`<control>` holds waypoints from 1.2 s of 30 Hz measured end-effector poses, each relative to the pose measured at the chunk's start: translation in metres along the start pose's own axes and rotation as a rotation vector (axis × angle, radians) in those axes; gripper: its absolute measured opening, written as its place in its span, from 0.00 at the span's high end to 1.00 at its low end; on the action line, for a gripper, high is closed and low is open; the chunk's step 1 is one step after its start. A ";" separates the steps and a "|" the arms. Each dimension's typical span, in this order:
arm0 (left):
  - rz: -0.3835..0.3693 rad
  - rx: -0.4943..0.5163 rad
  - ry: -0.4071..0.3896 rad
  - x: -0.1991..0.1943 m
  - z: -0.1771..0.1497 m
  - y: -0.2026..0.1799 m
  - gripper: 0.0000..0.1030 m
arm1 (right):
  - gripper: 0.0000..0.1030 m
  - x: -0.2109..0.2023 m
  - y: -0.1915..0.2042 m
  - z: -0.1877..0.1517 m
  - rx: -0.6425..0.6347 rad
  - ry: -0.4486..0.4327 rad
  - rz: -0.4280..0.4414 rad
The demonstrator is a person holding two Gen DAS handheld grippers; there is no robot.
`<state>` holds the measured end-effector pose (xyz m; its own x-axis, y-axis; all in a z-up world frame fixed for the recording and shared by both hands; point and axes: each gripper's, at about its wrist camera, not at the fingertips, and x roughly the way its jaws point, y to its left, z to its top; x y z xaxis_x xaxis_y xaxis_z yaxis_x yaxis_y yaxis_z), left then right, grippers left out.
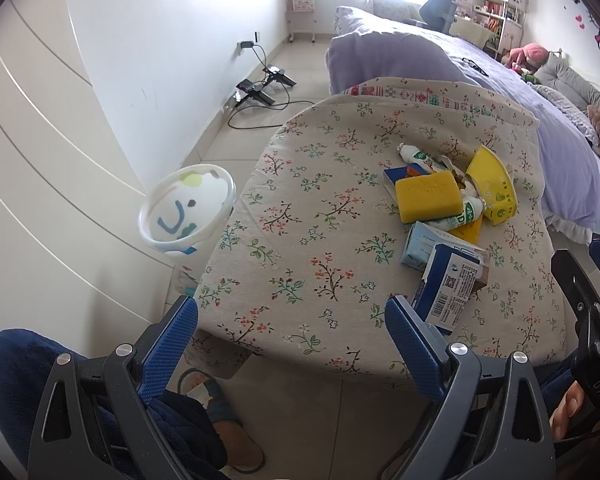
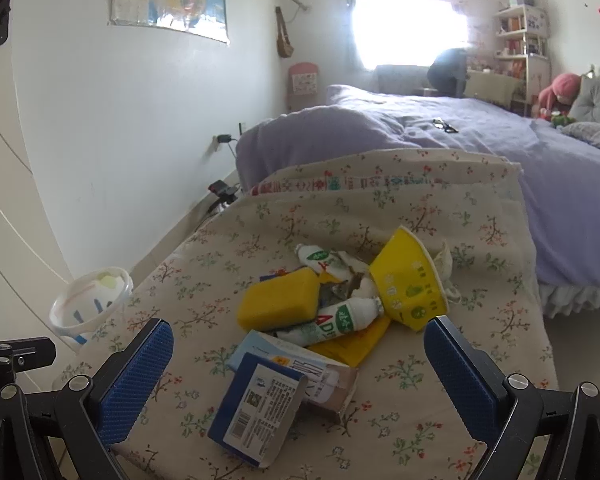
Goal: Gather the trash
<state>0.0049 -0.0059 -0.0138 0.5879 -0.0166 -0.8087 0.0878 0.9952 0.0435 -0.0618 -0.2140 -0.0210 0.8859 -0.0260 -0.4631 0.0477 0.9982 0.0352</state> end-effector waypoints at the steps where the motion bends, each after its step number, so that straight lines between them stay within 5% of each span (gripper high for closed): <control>1: 0.000 0.000 0.000 0.000 0.000 0.000 0.07 | 0.00 0.000 0.001 0.000 -0.004 0.000 0.000; 36: -0.040 0.003 0.064 0.020 0.002 -0.004 0.07 | 0.00 0.014 -0.009 -0.004 0.053 0.093 0.017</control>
<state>0.0179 -0.0108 -0.0285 0.5318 -0.0498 -0.8454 0.1123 0.9936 0.0121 -0.0517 -0.2229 -0.0316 0.8405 -0.0021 -0.5419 0.0598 0.9942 0.0889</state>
